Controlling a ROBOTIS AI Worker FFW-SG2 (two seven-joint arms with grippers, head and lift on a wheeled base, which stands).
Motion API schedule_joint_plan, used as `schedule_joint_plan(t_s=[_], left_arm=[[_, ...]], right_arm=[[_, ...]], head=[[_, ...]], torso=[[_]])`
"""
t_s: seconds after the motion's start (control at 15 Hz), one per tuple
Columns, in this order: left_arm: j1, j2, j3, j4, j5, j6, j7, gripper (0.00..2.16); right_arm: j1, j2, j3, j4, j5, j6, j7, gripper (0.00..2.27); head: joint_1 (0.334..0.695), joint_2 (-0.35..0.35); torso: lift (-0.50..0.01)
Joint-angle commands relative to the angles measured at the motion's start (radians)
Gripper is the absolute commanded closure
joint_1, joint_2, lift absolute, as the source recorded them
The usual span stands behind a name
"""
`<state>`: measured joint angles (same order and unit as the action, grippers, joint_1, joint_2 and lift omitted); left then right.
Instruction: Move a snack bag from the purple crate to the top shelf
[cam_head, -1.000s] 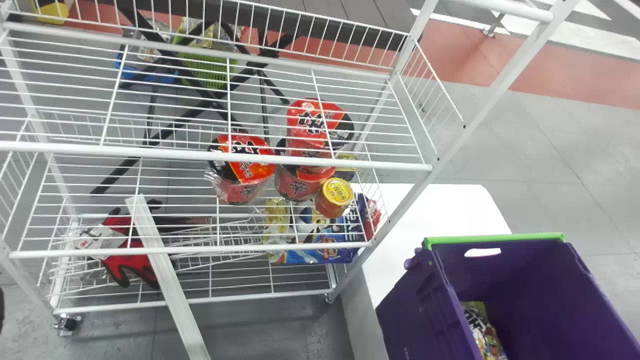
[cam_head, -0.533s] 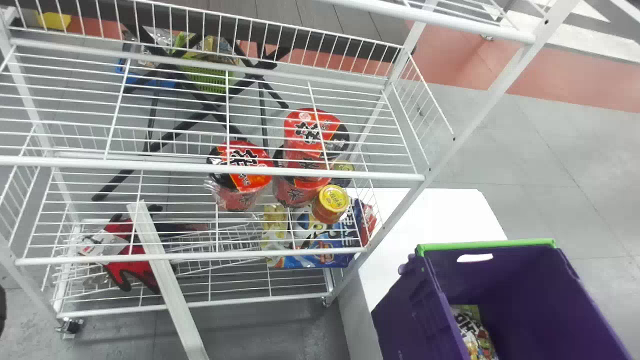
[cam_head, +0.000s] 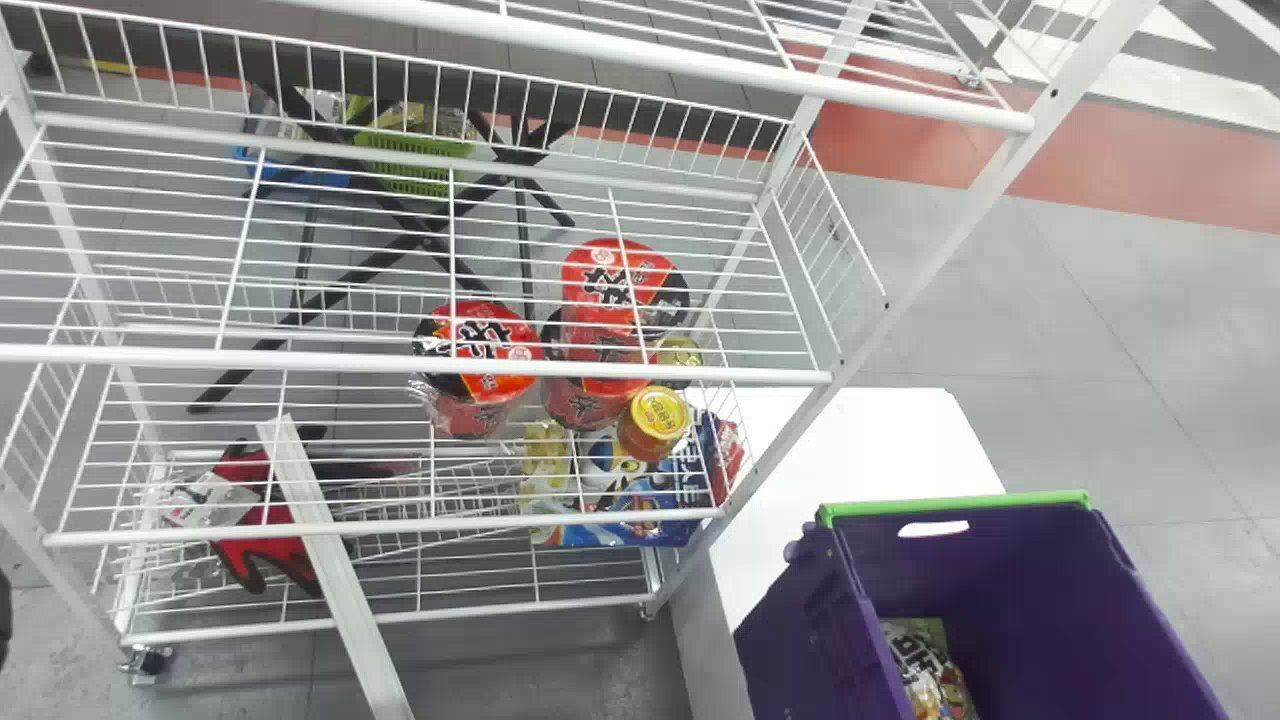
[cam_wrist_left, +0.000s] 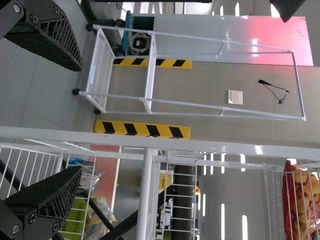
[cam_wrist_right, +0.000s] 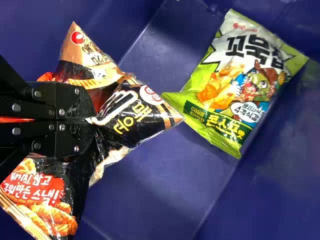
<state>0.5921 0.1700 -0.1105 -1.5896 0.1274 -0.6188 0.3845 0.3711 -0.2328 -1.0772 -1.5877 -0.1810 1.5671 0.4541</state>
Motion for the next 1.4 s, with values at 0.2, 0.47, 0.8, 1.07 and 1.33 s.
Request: schedule_joint_plan(t_s=[0.2,0.47,0.8,1.07,1.33], left_arm=[[0.0,0.002,-0.002,-0.001,0.001,0.005,-0.003,0.12],[0.0,0.002,-0.005,-0.001,0.0,0.005,-0.003,0.12],[0.0,0.002,-0.003,0.002,0.001,0.005,-0.003,0.12],[-0.005,0.002,-0.005,0.011,0.003,0.005,-0.006,0.12],[-0.017,0.006,-0.008,0.025,0.006,0.005,-0.007,0.12]], right_arm=[[0.002,0.0,-0.003,0.0,0.005,0.005,0.0,2.26],[0.005,0.0,-0.009,0.0,0.008,0.005,0.002,2.26],[0.005,0.0,-0.009,0.0,0.005,0.005,0.008,2.26],[0.005,0.001,-0.017,-0.002,0.005,0.005,0.017,2.26],[0.005,0.012,-0.024,-0.017,0.005,0.005,0.026,2.26]], head=[[0.695,-0.35],[0.695,-0.35],[0.695,-0.35],[0.695,-0.35],[0.695,-0.35]], torso=[[-0.355],[-0.339],[-0.319],[-0.303],[-0.287]])
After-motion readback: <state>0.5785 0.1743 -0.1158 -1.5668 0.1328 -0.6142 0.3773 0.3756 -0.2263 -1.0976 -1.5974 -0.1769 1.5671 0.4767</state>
